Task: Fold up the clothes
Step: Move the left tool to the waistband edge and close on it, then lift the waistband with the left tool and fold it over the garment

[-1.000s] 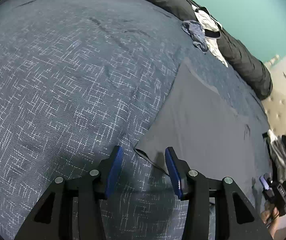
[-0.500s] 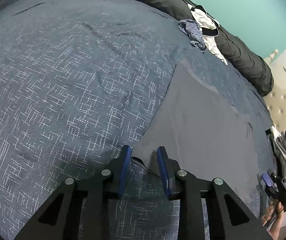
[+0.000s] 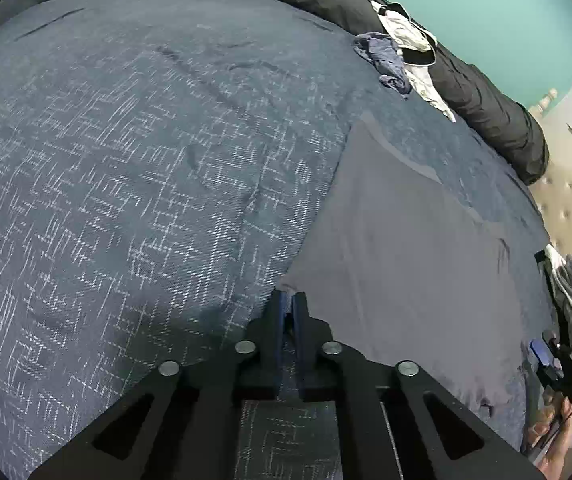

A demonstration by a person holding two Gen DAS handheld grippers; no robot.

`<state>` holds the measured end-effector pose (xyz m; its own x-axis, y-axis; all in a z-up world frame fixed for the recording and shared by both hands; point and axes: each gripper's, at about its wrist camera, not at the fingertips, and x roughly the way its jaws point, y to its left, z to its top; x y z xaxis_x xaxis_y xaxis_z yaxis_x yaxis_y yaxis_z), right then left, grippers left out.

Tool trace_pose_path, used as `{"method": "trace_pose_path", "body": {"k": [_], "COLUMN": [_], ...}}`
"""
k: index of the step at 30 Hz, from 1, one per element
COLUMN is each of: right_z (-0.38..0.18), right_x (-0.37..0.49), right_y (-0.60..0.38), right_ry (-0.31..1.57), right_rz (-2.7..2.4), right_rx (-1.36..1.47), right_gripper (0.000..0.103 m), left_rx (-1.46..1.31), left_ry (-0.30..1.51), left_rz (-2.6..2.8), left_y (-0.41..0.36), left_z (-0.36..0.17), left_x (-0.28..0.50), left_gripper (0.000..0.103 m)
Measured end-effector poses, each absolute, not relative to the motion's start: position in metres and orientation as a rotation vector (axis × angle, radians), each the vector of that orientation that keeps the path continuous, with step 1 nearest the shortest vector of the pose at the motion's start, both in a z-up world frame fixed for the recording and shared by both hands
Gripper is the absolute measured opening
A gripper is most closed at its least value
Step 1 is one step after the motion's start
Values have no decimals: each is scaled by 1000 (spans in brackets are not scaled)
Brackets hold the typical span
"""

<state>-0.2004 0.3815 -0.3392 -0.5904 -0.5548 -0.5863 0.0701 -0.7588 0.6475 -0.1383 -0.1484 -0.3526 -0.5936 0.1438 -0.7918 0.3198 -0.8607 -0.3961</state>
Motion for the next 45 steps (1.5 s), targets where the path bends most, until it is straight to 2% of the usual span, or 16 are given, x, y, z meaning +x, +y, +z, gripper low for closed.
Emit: {"method": "trace_pose_path", "body": {"k": [16,27,38,45], "right_z": [-337,-327,-327,-338], "right_x": [-202,-204,-207,-213], "right_y": [385,397,424,435], "right_ry": [-854,-840,-905,-967], "right_rz": [-2377,-2396,-2407,-2374], "right_rx": [1150,1106,1101,1139], "right_gripper": [41,41,41,41], "left_rx": [1326,1418,1806,1935], "left_ry": [738,545,291,342], "left_rz": [-2720,-2888,-3004,-2898], "left_y": [-120,-21,188,212], "left_z": [-307,-256,-287,-325], "left_x": [-156,-195,-260,-269], "left_gripper": [2,2,2,4]}}
